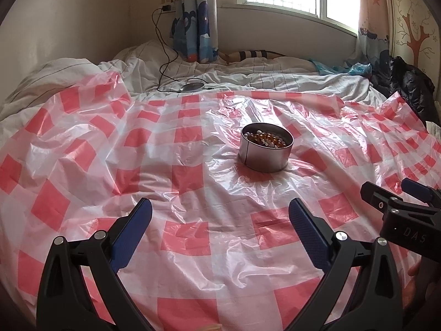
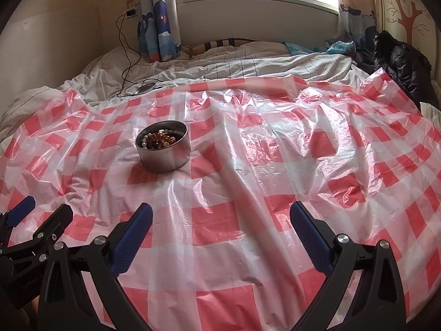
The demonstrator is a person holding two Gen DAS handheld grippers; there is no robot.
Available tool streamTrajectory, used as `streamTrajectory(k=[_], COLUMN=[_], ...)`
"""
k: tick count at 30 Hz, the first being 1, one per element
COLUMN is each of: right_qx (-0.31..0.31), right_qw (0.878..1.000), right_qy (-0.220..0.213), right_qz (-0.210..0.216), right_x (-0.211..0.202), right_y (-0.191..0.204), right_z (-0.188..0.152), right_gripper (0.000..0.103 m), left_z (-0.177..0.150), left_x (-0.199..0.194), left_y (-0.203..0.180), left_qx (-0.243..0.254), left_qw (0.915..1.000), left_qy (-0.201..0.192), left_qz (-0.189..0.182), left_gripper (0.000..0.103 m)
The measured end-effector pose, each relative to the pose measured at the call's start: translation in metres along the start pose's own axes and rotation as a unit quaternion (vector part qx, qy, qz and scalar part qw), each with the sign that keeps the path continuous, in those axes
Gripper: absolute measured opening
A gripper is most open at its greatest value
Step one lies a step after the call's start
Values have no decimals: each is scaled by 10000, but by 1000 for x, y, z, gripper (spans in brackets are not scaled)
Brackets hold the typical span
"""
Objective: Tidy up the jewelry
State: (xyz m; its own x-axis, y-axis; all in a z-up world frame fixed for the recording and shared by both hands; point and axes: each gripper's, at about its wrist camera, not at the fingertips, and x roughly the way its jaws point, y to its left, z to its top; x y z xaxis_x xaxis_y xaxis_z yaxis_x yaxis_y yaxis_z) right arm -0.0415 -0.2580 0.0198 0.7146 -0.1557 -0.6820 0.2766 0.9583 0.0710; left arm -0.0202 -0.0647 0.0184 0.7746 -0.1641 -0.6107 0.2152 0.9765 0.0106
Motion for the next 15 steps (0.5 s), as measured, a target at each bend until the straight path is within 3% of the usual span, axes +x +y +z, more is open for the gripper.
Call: streamTrajectory(k=[4,7,15], right_qx=[15,30,12], right_qw=[10000,9999,10000], right_qy=[58,94,72], right_qz=[-17,-29,-20], right_x=[3,5,5], right_y=[-1,-2,-3], right_z=[-1,-1,-2], right_gripper=[96,96,96], left_z=[-3,-6,-5], left_x=[5,7,-5], left_y=[5,13,-2], left_qx=[-284,-502,40], left_qw=[9995,9983,9998], left_qy=[108,114,-211], left_qz=[96,-273,-40], left_gripper=[95,95,95])
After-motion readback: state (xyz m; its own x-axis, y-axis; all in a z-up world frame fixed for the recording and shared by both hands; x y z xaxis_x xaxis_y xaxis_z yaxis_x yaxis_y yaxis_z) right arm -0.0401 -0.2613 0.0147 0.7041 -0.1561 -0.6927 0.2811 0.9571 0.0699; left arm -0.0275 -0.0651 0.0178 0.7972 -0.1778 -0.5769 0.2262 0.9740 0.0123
